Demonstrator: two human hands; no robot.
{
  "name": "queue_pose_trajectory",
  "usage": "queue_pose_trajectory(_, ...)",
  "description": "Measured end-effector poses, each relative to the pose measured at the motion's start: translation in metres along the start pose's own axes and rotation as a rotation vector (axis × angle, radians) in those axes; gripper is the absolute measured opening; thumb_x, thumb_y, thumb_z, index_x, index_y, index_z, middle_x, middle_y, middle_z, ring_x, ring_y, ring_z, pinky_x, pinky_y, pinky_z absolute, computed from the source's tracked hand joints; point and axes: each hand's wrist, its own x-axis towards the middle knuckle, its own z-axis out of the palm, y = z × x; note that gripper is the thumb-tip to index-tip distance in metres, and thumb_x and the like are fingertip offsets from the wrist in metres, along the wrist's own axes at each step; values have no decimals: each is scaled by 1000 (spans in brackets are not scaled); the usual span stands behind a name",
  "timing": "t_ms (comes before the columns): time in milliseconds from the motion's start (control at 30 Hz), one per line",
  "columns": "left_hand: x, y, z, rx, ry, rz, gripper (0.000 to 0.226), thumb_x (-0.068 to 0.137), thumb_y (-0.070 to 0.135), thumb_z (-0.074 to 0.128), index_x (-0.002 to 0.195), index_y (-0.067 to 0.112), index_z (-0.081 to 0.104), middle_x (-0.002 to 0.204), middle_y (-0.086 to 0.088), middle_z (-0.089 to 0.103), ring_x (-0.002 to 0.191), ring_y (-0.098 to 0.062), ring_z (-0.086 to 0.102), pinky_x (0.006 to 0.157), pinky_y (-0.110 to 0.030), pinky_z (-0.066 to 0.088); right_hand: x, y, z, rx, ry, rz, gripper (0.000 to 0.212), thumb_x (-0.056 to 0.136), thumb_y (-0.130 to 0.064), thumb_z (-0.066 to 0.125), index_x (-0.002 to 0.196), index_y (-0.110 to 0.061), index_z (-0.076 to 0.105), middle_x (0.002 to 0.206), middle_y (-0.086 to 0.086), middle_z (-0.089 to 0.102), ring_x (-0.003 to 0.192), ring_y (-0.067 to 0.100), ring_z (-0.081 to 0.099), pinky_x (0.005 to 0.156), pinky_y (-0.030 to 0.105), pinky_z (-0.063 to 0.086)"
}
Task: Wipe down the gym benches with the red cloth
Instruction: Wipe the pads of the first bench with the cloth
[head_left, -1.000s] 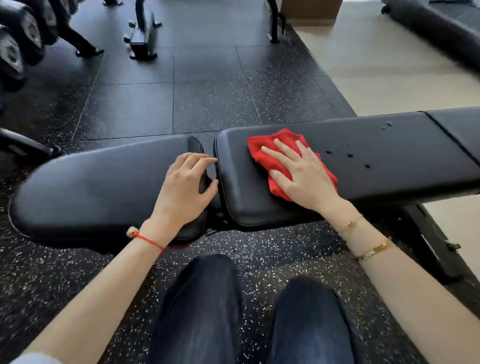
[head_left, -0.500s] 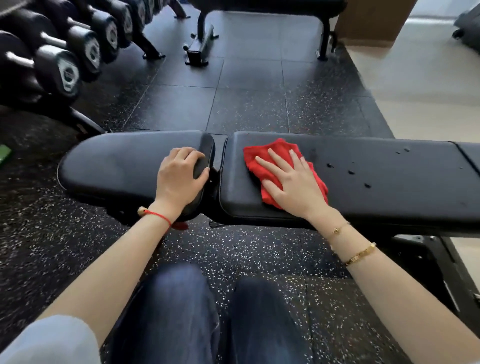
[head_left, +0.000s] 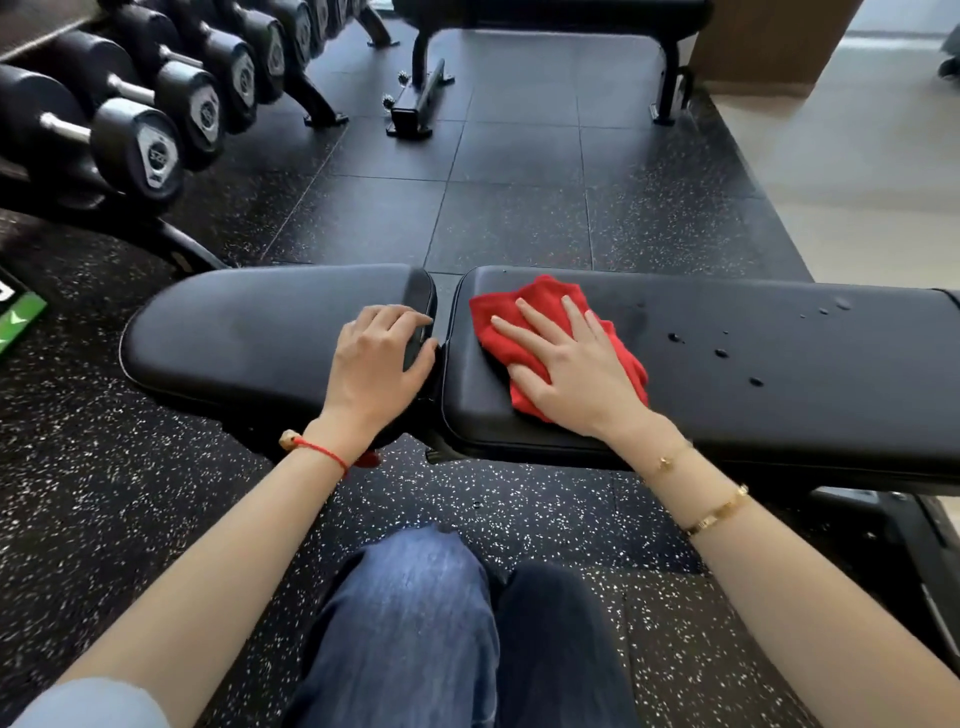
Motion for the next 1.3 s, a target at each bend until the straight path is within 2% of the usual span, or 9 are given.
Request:
queue_pose_trajectory(167, -7, 10, 8, -16, -30, -2, 31, 93, 36, 58, 118, 20, 67, 120, 3, 67, 122, -23, 55, 110, -47, 36, -8, 39, -7, -8, 26, 100, 53, 96, -45, 45, 147, -48, 31, 160, -14, 22, 150, 34, 12, 122, 48, 5)
queue_pose_trajectory(333, -10, 15, 6, 13, -36, 56, 35, 92, 38, 59, 122, 21, 67, 122, 5, 67, 123, -22, 56, 110, -44, 35, 42, 40, -10, -13, -22, 259, 52, 98, -48, 38, 149, -48, 25, 163, -14, 15, 150, 35, 6, 121, 51, 1)
queue_pose_trajectory(500, -17, 18, 7, -19, -24, 121, 36, 91, 37, 54, 120, 20, 69, 119, 5, 68, 119, -22, 58, 106, -42, 40, 50, -6, 2, 10, -32, 111, 53, 97, -47, 40, 148, -49, 28, 162, -15, 17, 149, 36, 6, 121, 50, 2)
queue_pose_trajectory(600, -18, 16, 8, -15, -20, 156, 37, 92, 36, 52, 121, 20, 69, 119, 5, 68, 120, -22, 58, 106, -42, 40, 21, -1, 5, 1, 5, 1, 52, 96, -47, 43, 146, -50, 31, 160, -17, 22, 149, 33, 12, 121, 46, 5)
queue_pose_trajectory(733, -18, 14, 10, -12, -11, 206, 36, 94, 32, 52, 123, 19, 67, 120, 5, 68, 119, -22, 58, 106, -40, 41, 10, 35, -2, 2, 22, 31, 51, 95, -45, 47, 145, -49, 34, 159, -16, 26, 147, 32, 19, 121, 48, 12)
queue_pose_trajectory(900, -17, 14, 10, -16, -17, 222, 36, 95, 30, 51, 124, 17, 67, 121, 4, 68, 119, -21, 59, 105, -40, 42, 71, 33, -5, -34, -33, 167, 51, 98, -47, 40, 148, -48, 29, 161, -15, 20, 147, 36, 17, 121, 47, 9)
queue_pose_trajectory(1000, -18, 15, 8, -18, -14, 223, 34, 94, 29, 54, 123, 16, 67, 120, 3, 68, 118, -21, 60, 104, -40, 43, 85, 2, 1, -15, -67, 94, 51, 98, -46, 40, 148, -48, 29, 161, -15, 19, 147, 37, 14, 121, 47, 8)
queue_pose_trajectory(1167, -19, 13, 8, -20, 16, 223, 32, 93, 30, 55, 118, 16, 69, 117, 3, 69, 116, -21, 60, 103, -39, 43, 26, -3, 3, 5, -39, -129, 52, 96, -44, 44, 146, -48, 32, 159, -16, 25, 147, 32, 19, 121, 47, 12)
queue_pose_trajectory(1300, -19, 13, 10, -28, 13, 227, 33, 94, 30, 53, 120, 17, 68, 118, 4, 68, 116, -21, 60, 104, -38, 42, 9, 43, -8, -26, -17, -52, 53, 96, -41, 47, 147, -46, 34, 159, -15, 27, 146, 29, 23, 121, 46, 14)
